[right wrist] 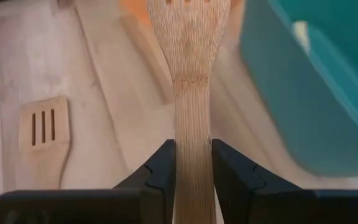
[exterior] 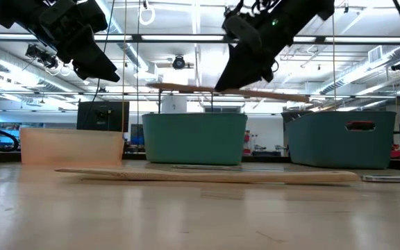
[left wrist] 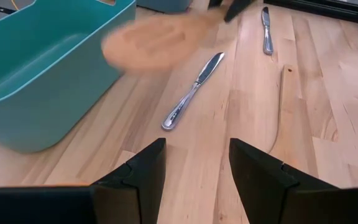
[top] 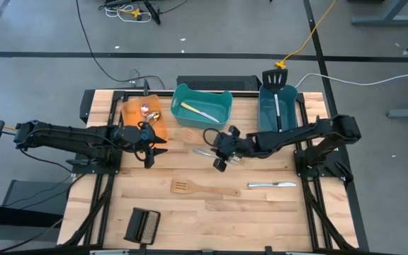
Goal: Pick & Place Kitchen Items
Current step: Put the brown spatula into the blue bin
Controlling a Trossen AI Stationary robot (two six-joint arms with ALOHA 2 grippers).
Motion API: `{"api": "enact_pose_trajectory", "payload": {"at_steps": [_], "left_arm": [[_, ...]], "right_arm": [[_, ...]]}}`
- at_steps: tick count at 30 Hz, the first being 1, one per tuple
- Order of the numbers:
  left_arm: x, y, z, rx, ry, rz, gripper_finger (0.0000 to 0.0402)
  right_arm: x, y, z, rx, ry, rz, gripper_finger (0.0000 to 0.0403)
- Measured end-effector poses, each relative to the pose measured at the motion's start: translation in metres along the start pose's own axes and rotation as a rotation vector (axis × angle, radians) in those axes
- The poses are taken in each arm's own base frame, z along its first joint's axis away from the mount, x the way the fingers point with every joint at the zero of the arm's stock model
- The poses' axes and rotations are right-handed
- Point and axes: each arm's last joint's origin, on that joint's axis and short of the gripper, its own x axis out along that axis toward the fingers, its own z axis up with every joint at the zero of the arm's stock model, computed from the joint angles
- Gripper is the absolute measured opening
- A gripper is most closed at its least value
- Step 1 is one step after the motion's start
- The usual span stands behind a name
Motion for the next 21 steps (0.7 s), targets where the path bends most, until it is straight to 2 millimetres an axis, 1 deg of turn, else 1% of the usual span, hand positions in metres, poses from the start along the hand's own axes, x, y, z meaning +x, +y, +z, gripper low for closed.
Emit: {"api": "enact_pose_trajectory", "payload": {"at_steps": [6, 9, 21], "left_arm": [[0.0, 0.0, 0.0, 0.0, 0.0, 0.0, 0.0181], [0.0, 0.0, 0.0, 0.0, 0.001, 0.0, 0.0181], [0.0, 0.0, 0.0, 0.0, 0.002, 0.0, 0.0181]], "right_arm": [[-0.021, -0.008, 0.006, 0.038, -0.035, -0.071, 0.0091], [-0.028, -0.012, 0.007, 0.053, -0.042, -0.116, 0.0091], [-0.047, -0.027, 0.007, 0.137, -0.056, -0.272, 0.0091]]}}
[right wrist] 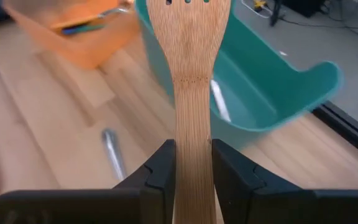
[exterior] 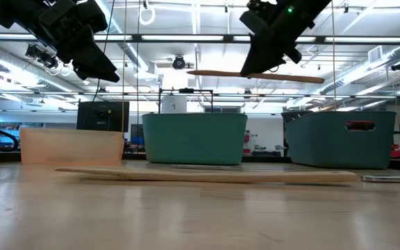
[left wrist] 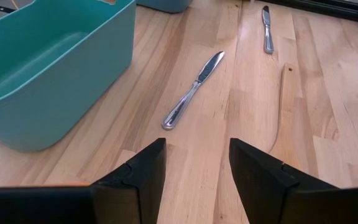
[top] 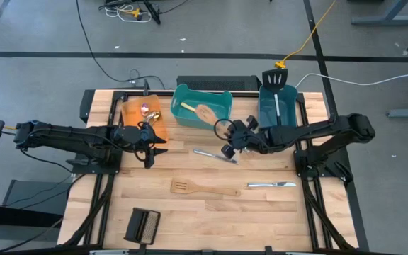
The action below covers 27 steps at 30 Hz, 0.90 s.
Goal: Pick & Place Kitchen Items
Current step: Put the brown spatula into the blue bin
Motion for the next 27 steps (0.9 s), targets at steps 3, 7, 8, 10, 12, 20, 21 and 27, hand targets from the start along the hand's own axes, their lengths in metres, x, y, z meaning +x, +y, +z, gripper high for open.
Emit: {"api": "enact_pose_trajectory", "payload": {"at_steps": [3, 7, 8, 10, 12, 20, 21, 27], "left_arm": [[0.0, 0.0, 0.0, 0.0, 0.001, 0.0, 0.0181], [0.0, 0.0, -0.001, 0.001, 0.005, 0.001, 0.0181], [0.0, 0.0, -0.001, 0.002, 0.006, 0.001, 0.0181], [0.0, 0.0, -0.001, 0.001, 0.007, 0.001, 0.0181], [0.0, 0.0, -0.001, 0.002, 0.007, 0.002, 0.0181], [0.0, 0.0, -0.001, 0.001, 0.007, 0.001, 0.0181], [0.0, 0.0, -0.001, 0.001, 0.007, 0.001, 0.0181], [0.0, 0.0, -0.001, 0.002, 0.007, 0.002, 0.0181]], "right_arm": [[-0.003, -0.006, 0.001, 0.012, 0.0, -0.035, 0.0091], [-0.008, -0.016, 0.003, 0.038, -0.008, -0.084, 0.0091], [-0.01, -0.018, 0.004, 0.043, -0.015, -0.1, 0.0091], [-0.013, -0.024, 0.005, 0.052, -0.02, -0.134, 0.0091], [-0.017, -0.029, 0.006, 0.07, -0.027, -0.164, 0.0091], [-0.028, -0.052, 0.004, 0.124, -0.016, -0.296, 0.0091], [-0.029, -0.054, 0.004, 0.128, -0.017, -0.308, 0.0091], [-0.03, -0.067, 0.003, 0.13, 0.0, -0.386, 0.0091]]}}
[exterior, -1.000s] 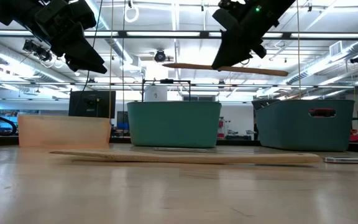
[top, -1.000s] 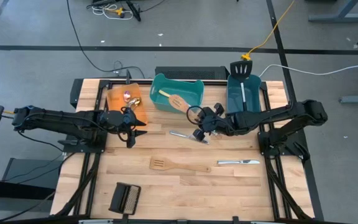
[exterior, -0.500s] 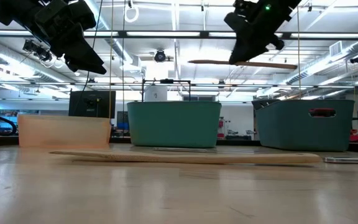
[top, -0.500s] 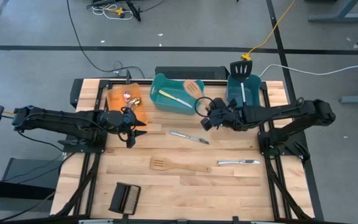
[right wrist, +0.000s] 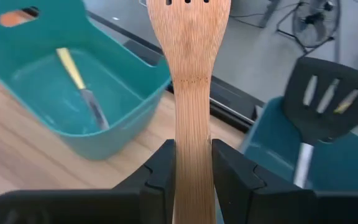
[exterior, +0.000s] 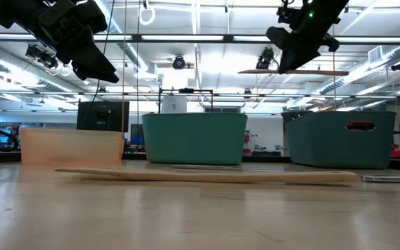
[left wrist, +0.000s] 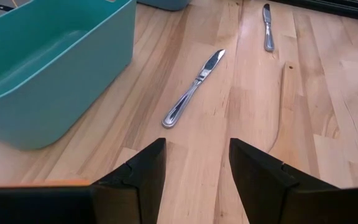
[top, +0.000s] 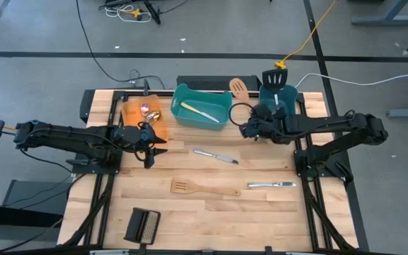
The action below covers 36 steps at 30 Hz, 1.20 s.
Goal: Pick & Place Kitchen Items
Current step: Put the brown spatula into the blue bin
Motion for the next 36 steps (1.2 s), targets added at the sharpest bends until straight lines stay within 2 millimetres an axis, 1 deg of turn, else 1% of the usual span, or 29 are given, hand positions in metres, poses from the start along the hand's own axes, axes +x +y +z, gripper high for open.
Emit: {"api": "enact_pose_trajectory", "payload": {"at_steps": [18, 23, 28, 32, 36], "left_arm": [[0.0, 0.0, 0.0, 0.0, 0.0, 0.0, 0.0181], [0.0, 0.0, 0.0, 0.0, 0.001, 0.0, 0.0181], [0.0, 0.0, 0.0, 0.001, 0.003, 0.0, 0.0181], [0.0, 0.0, 0.0, 0.001, 0.003, 0.0, 0.0181], [0.0, 0.0, 0.0, 0.001, 0.003, 0.0, 0.0181]], "right_arm": [[0.022, -0.033, 0.005, 0.021, 0.092, -0.176, 0.0091], [0.021, -0.044, 0.008, 0.04, 0.098, -0.201, 0.0091], [0.015, -0.056, 0.011, 0.065, 0.087, -0.207, 0.0091], [0.015, -0.064, 0.004, 0.083, 0.073, -0.195, 0.0091], [0.016, -0.073, -0.012, 0.138, 0.047, -0.161, 0.0091]]}}
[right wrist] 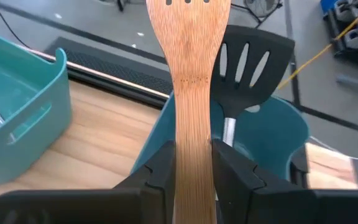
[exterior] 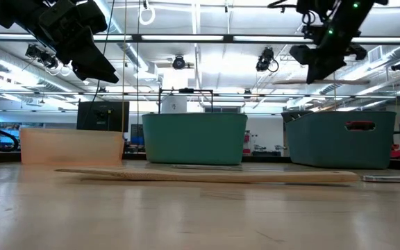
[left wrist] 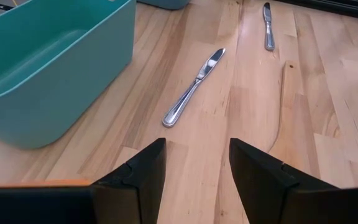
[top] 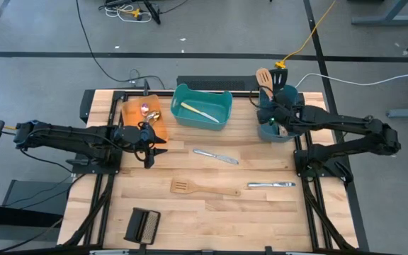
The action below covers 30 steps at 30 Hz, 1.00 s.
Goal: Pick & Place Kitchen Items
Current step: Put the brown spatula into the blue bin
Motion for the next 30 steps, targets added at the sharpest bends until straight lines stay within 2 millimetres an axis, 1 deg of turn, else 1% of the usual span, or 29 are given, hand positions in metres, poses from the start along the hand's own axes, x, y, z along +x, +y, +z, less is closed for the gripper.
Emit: {"api": "enact_pose_trajectory", "payload": {"at_steps": [4, 9, 17, 24, 30], "left_arm": [[0.0, 0.0, 0.0, 0.0, 0.0, 0.0, 0.0181], [0.0, 0.0, 0.0, -0.002, -0.001, 0.0, 0.0181], [0.0, 0.0, 0.0, -0.003, -0.002, 0.0, 0.0181], [0.0, 0.0, 0.0, -0.003, -0.002, 0.0, 0.0181], [0.0, 0.0, 0.0, -0.004, -0.002, 0.0, 0.0181]], "right_arm": [[0.005, -0.011, -0.013, 0.058, -0.03, 0.036, 0.0091], [0.012, -0.026, -0.028, 0.121, -0.052, 0.028, 0.0091], [0.028, -0.037, -0.043, 0.176, -0.082, 0.022, 0.0091], [0.044, -0.039, -0.047, 0.191, -0.112, 0.03, 0.0091], [0.048, -0.044, -0.038, 0.205, -0.137, 0.044, 0.0091]]}}
